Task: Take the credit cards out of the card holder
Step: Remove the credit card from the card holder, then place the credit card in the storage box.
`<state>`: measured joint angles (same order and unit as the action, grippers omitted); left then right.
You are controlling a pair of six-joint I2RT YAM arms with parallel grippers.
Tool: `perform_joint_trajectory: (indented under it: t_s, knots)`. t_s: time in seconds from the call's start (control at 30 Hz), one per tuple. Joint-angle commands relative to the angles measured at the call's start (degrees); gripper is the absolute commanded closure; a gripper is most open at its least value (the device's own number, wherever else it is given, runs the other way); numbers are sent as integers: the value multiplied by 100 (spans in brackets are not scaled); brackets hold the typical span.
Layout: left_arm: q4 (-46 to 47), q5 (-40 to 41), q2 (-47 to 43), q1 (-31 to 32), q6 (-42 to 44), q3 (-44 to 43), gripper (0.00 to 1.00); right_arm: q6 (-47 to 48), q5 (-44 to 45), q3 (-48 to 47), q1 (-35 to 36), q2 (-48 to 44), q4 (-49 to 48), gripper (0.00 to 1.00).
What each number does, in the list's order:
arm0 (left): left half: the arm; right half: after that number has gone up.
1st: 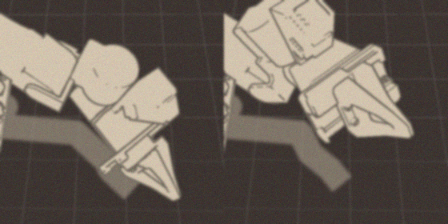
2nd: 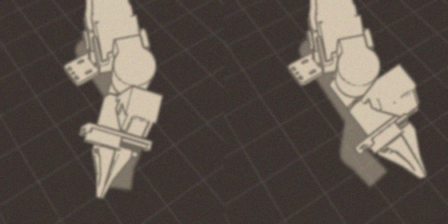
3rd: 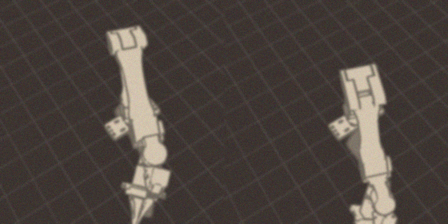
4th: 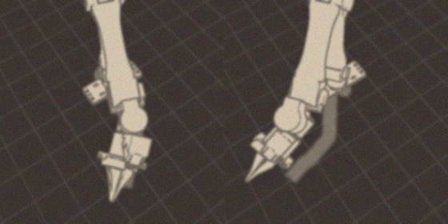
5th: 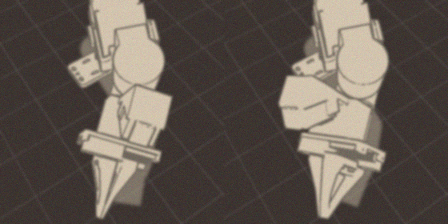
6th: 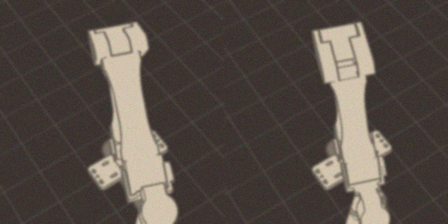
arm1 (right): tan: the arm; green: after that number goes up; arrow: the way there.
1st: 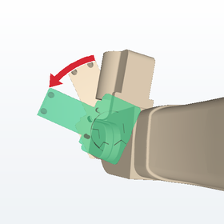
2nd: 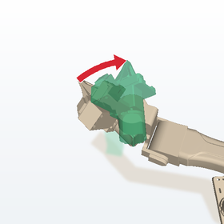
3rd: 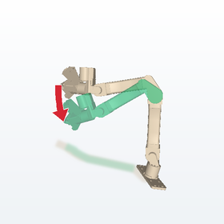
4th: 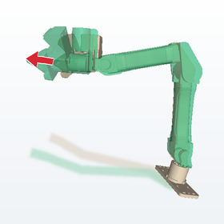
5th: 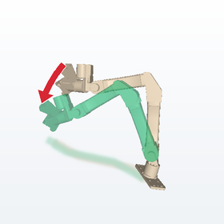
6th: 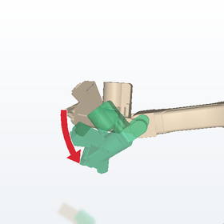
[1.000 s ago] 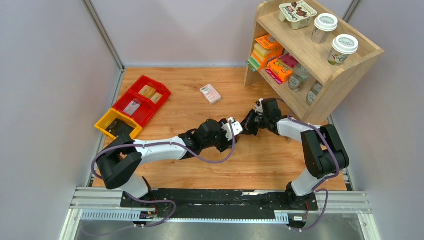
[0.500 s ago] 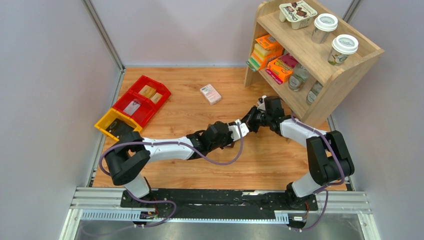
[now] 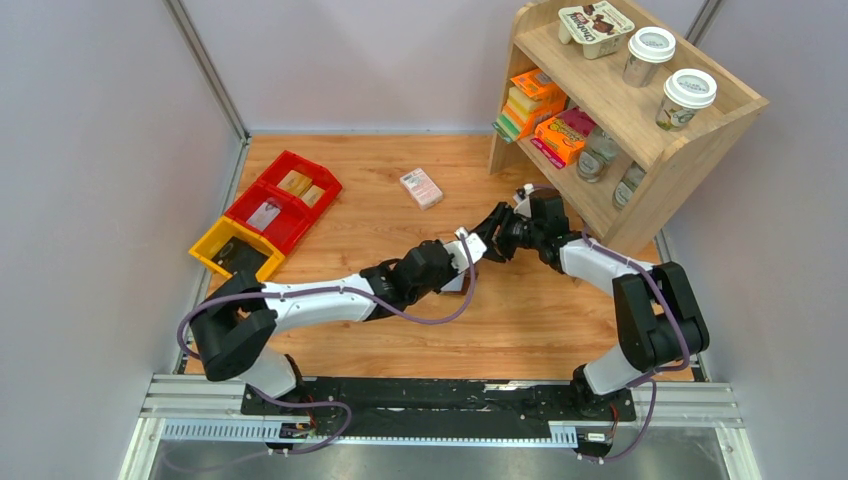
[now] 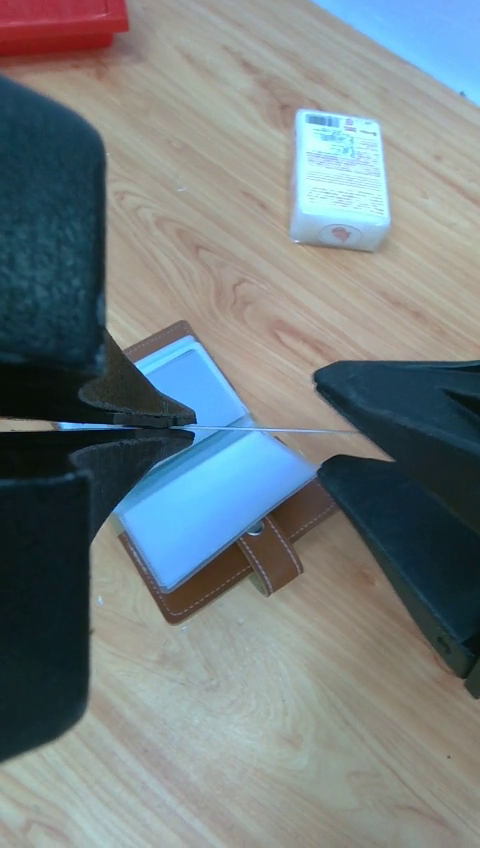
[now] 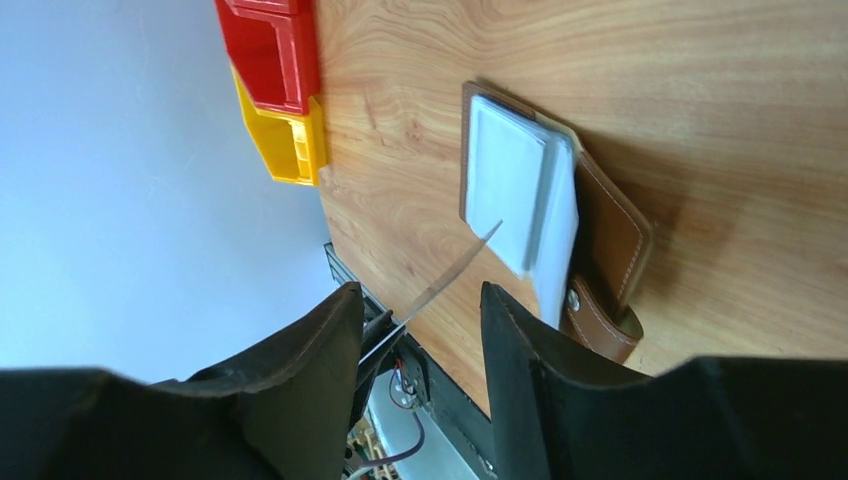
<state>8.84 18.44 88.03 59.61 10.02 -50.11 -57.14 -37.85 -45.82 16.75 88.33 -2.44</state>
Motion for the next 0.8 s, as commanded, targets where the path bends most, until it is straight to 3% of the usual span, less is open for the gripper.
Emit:
perform_joint_trajectory:
  t_s: [0.0, 0.23, 0.37, 0.6, 0.77]
  knots:
    - [-417, 82, -479, -221, -772, 194, 100, 212, -91, -58, 47, -238, -810, 49]
    - [-1357, -155, -1348, -1021, -1800, 484, 100, 467, -118, -94, 240, -229, -1232, 41]
    - [-1920, -472, -1990, -1846, -2336, 712, 100, 774, -162, -199, 442, -150, -1076, 41]
    - [-2957, -1474, -3308, -4140, -2918, 889, 100, 1346, -100, -269, 680, -62, -609, 32]
    - [-3861, -2080, -3600, -6071, -3146, 634, 100, 1706, 84, -357, 882, -27, -240, 30]
